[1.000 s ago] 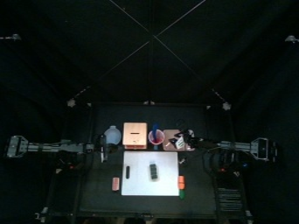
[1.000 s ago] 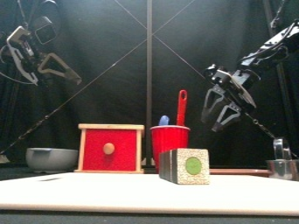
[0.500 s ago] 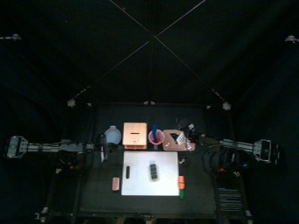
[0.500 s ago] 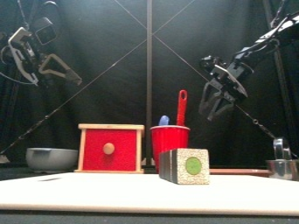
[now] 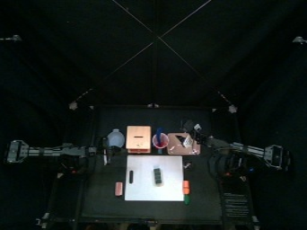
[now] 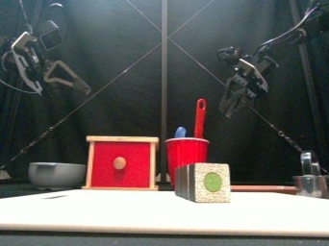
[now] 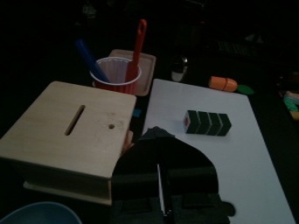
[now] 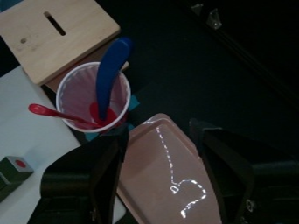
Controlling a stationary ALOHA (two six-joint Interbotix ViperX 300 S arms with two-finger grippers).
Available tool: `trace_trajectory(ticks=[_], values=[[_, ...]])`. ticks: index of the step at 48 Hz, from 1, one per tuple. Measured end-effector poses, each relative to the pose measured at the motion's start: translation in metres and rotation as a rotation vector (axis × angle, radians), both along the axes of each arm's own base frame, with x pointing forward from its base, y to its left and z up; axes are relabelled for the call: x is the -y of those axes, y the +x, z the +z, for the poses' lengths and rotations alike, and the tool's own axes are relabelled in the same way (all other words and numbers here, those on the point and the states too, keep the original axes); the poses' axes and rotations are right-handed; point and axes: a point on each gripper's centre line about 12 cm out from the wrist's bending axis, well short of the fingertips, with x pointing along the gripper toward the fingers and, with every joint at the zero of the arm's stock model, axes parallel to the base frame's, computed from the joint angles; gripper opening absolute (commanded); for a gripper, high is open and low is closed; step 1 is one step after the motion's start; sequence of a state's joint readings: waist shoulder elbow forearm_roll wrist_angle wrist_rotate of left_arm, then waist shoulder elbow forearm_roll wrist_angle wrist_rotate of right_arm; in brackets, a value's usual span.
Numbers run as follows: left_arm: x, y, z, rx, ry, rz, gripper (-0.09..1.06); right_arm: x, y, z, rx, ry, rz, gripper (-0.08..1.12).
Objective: Place sushi on board then cut the sushi with the knife then place the pieces on the plate
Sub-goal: Pick knife at handle with right hand
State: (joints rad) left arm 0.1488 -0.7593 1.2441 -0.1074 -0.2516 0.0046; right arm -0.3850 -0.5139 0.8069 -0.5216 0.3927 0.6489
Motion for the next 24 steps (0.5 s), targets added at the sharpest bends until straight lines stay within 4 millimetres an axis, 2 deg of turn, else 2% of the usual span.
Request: trace_trajectory(ticks=[13,24], values=[[0.0,0.0,0.0,0.0,0.0,0.002,-0.02,0.002,0.007,0.015,-0.029,-0.061,0.072,0.9],[0.0,0.0,-0.001,-0.002,0.0,0.002,-0.02,0.003,0.012,0.018,-0.11,-0.081,0.135,0.9]])
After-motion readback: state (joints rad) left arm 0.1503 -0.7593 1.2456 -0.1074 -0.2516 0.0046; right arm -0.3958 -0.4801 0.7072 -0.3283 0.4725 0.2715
